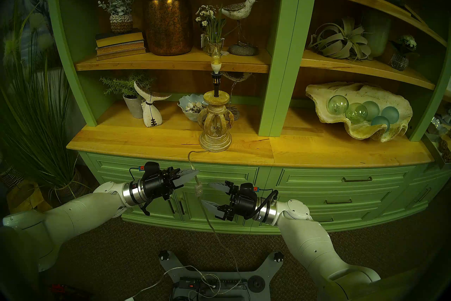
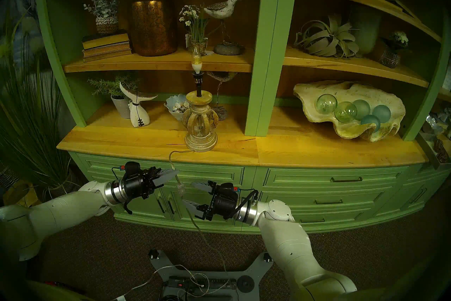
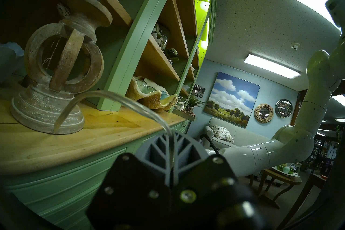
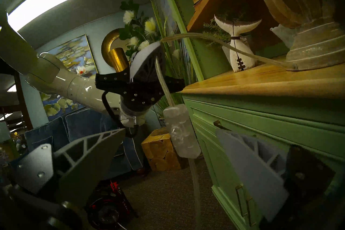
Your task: Grab cable and switch light on
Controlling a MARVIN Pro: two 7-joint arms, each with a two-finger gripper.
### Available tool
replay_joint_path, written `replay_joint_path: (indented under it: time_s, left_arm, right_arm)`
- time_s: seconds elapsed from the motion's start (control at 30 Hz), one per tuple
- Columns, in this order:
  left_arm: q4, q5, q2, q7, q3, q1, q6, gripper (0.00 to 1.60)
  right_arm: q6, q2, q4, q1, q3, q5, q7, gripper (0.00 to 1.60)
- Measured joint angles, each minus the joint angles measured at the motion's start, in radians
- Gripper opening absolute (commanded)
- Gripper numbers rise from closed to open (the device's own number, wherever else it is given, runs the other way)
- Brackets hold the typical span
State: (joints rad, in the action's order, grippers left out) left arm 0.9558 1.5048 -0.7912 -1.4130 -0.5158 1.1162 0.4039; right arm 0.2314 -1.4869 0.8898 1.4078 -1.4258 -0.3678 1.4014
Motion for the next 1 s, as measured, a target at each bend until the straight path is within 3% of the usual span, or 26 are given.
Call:
replay_joint_path:
  time_s: [0.53, 1.0]
  left_arm:
    - [0.0, 0.0, 0.0, 0.0, 0.0, 0.0, 0.0, 0.0]
    - [0.0, 0.0, 0.0, 0.0, 0.0, 0.0, -0.001, 0.0]
  right_arm:
    - [0.082, -0.044, -0.173, -0.113, 0.018, -0.021, 0.069, 1.6]
    - [0.15, -0.056, -0.29, -0.165, 0.031, -0.044, 0.059, 1.6]
